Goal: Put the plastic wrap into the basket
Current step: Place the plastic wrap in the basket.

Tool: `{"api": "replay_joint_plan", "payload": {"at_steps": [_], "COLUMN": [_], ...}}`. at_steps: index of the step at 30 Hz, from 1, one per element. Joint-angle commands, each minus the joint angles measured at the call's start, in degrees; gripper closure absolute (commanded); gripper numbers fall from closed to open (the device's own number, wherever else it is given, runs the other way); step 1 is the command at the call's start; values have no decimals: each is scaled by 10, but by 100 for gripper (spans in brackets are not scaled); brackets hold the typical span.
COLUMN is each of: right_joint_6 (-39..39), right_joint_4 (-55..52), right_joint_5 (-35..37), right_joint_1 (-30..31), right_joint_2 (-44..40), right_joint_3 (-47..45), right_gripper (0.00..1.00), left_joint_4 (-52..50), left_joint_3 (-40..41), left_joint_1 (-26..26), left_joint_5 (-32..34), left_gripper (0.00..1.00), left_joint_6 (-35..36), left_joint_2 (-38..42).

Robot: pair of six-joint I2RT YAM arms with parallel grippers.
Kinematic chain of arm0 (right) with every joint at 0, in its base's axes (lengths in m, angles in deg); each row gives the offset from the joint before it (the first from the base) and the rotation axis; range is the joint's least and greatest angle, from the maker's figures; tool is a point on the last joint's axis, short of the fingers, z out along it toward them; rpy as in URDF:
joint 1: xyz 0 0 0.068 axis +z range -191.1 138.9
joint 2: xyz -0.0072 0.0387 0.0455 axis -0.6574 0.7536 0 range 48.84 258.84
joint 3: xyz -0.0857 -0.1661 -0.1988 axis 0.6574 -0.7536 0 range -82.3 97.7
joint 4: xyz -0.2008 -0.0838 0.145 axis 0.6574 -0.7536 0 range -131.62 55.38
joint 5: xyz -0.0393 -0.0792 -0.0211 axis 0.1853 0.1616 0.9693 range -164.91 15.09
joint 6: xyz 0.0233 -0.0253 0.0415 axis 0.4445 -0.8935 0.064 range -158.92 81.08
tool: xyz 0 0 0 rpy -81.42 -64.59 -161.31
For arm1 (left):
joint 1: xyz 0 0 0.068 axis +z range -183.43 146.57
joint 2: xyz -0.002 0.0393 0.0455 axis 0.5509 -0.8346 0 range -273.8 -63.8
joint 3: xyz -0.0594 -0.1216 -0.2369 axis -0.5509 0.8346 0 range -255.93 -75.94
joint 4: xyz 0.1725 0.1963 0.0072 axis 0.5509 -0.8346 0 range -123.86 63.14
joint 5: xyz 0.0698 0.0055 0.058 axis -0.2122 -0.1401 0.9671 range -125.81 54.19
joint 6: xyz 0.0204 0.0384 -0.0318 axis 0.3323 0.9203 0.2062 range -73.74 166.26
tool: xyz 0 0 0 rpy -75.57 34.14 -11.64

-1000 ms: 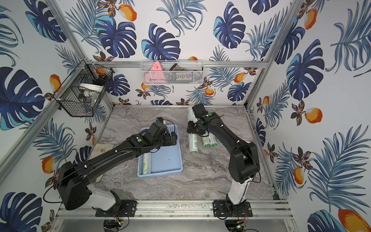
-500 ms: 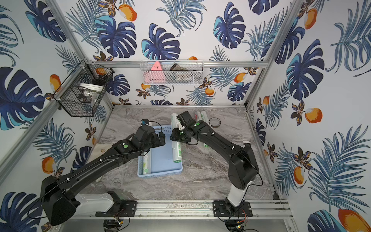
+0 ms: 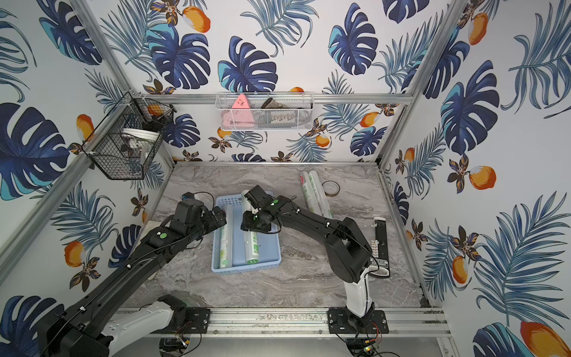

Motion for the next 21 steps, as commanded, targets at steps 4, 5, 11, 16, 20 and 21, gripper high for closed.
{"api": "replay_joint_plan", "payload": {"at_steps": [4,5,11,16,20,21], "right_joint_6": [14,14,15,11,12,12], "right_joint_4": [31,28,34,30,30,31], "right_joint_5": [2,2,0,-3,-9,-8], "right_joint_1": [6,6,9,12,13,14], "right_joint_2": [52,60,84,102,115,118], "right_joint_3": [37,42,51,58,63,65], "right_gripper": [68,68,68,68,68,68], "left_joint_4": [-3,-3,-3,-2,2,2], "left_joint_3": [4,2,6,3,3,3], "left_joint_1": [5,5,5,6,5,5], "left_joint_5": [-28,-30,-37,-37,-37,-38], "left_gripper": [1,1,1,1,1,1], "left_joint_6": [5,5,8,10,9,10], "left_joint_2": [-3,-5,-7,-12,-16,-17]}}
